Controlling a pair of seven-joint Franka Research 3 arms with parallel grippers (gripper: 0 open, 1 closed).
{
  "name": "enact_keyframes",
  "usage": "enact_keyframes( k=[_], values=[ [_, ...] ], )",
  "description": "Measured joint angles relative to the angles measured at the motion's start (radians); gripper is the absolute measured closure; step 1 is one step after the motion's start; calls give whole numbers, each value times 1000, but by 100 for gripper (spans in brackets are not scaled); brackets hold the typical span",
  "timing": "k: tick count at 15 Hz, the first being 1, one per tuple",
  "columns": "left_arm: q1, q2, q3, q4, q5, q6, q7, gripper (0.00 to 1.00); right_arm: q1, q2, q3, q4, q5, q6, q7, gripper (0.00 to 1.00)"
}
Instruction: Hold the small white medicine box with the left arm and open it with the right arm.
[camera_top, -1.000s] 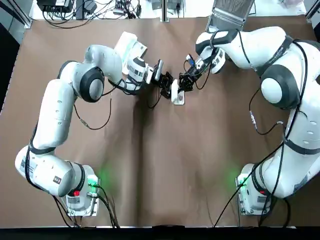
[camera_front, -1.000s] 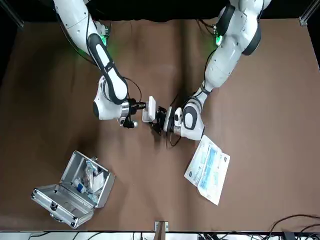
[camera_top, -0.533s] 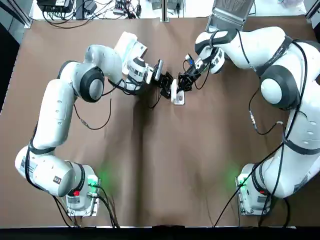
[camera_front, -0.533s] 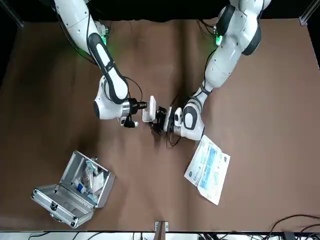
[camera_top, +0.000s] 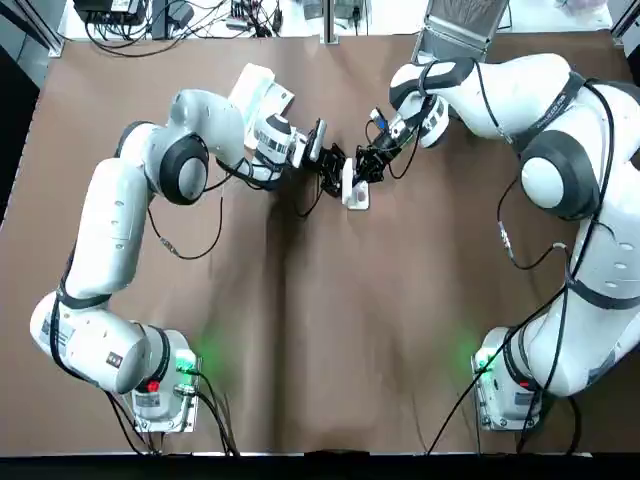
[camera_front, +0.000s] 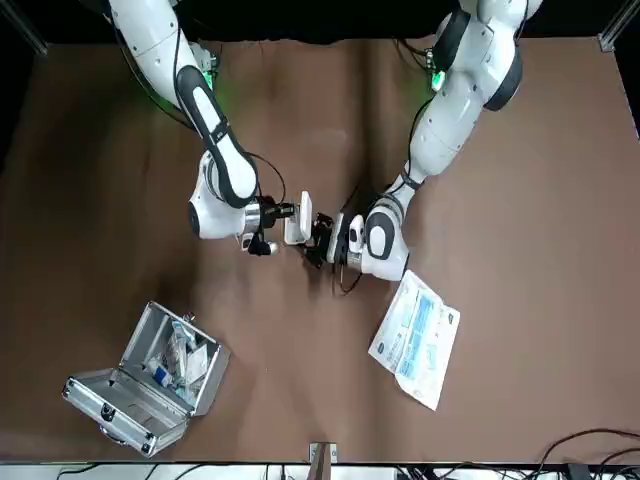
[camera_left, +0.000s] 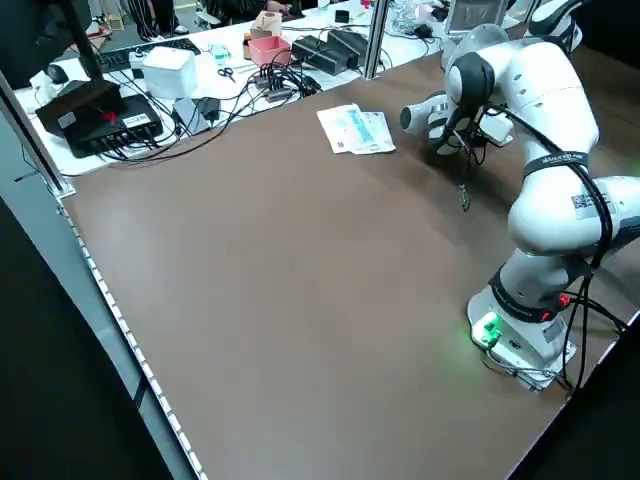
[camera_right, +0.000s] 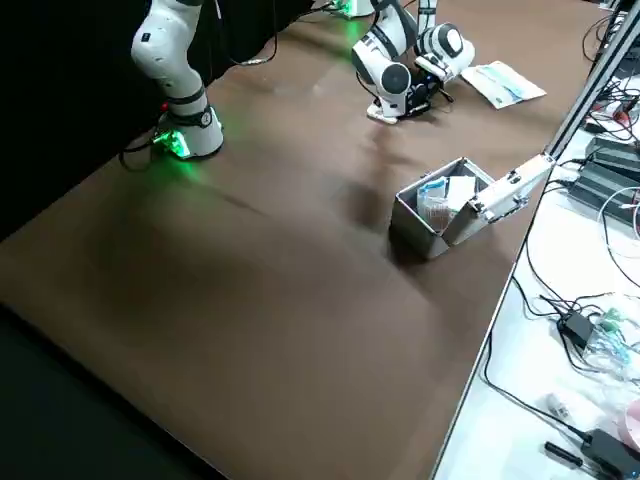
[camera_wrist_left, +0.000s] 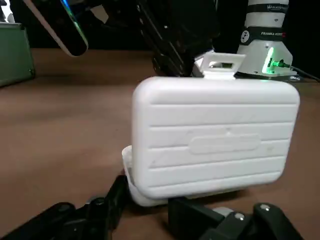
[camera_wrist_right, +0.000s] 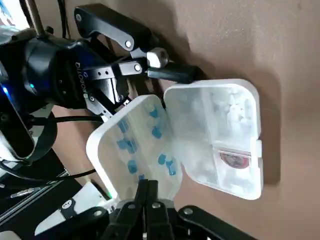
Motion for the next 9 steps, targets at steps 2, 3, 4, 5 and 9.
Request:
enact_keyframes(
  k=[2,3,4,5,9],
  values=[
    [0,0,0,0,0,0,0,56,0,0,0,0,3,0,0,99],
    [0,0,0,0,0,0,0,55,5,0,1,2,11,0,0,99],
    [0,0,0,1,0,0,0,55,9,0,1,3,15,1,0,99],
    [1,0,1,2,0,0,0,50,13,0,0,5,17,2,0,99],
    [18,0,7,11,0,9,-3,16,24,0,1,13,30,3,0,99]
  ],
)
